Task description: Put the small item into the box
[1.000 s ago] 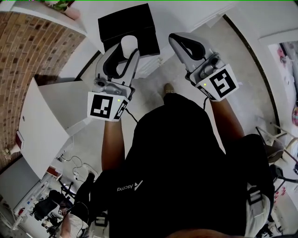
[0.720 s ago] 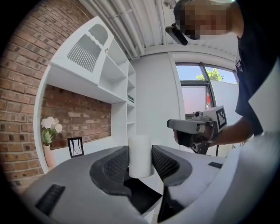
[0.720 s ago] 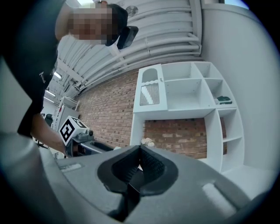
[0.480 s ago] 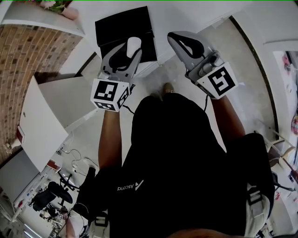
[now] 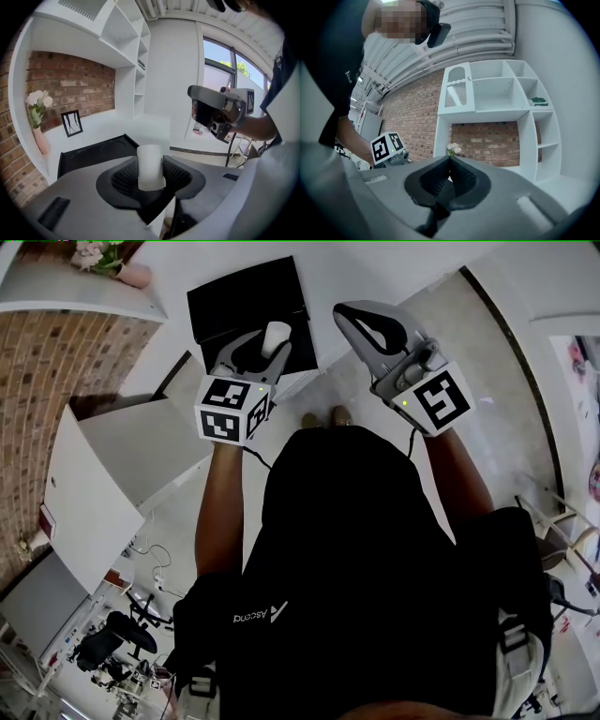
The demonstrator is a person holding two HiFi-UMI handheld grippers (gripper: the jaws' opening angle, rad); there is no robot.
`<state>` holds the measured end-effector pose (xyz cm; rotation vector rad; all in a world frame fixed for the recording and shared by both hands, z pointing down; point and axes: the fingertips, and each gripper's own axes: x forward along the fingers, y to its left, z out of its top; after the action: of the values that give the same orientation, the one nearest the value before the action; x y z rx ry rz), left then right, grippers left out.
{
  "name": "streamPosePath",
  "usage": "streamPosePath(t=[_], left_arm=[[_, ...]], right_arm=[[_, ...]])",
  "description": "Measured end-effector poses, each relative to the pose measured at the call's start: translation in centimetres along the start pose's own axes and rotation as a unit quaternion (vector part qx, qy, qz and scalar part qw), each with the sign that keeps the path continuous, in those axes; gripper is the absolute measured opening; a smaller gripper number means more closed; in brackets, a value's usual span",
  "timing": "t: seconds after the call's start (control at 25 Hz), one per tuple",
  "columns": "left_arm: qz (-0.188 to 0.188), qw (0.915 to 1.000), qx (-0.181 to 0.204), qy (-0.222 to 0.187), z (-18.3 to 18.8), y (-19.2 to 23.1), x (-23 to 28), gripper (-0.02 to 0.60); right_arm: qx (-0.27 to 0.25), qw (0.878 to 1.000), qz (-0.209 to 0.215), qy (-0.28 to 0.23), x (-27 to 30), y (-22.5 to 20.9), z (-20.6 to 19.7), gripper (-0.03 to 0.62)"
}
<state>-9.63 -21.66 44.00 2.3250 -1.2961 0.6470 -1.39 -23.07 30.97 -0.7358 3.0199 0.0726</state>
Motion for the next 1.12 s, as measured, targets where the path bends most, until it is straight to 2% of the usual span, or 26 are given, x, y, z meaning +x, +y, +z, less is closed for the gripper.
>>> streamPosePath(t=[0.36, 0.68, 1.12], left_arm=[[-0.019, 0.9952, -0.022, 0.093, -3.2, 1.1, 2.8, 0.164], [-0.038, 0.985, -0.022, 0.167, -6.1, 1.5, 5.0, 0.164], [-0.061, 0.9727, -0.016, 0.224, -8.1, 1.8, 7.1, 0.164]], right_arm=[[-0.003, 1.0, -0.007, 0.008, 0.8, -0.3, -0.5, 0.002], [0.0, 1.0, -0.008, 0.009, 1.2, -0.4, -1.1, 0.0], [0.007, 1.0, -0.026, 0.016, 0.6, -1.4, -1.8, 0.002]])
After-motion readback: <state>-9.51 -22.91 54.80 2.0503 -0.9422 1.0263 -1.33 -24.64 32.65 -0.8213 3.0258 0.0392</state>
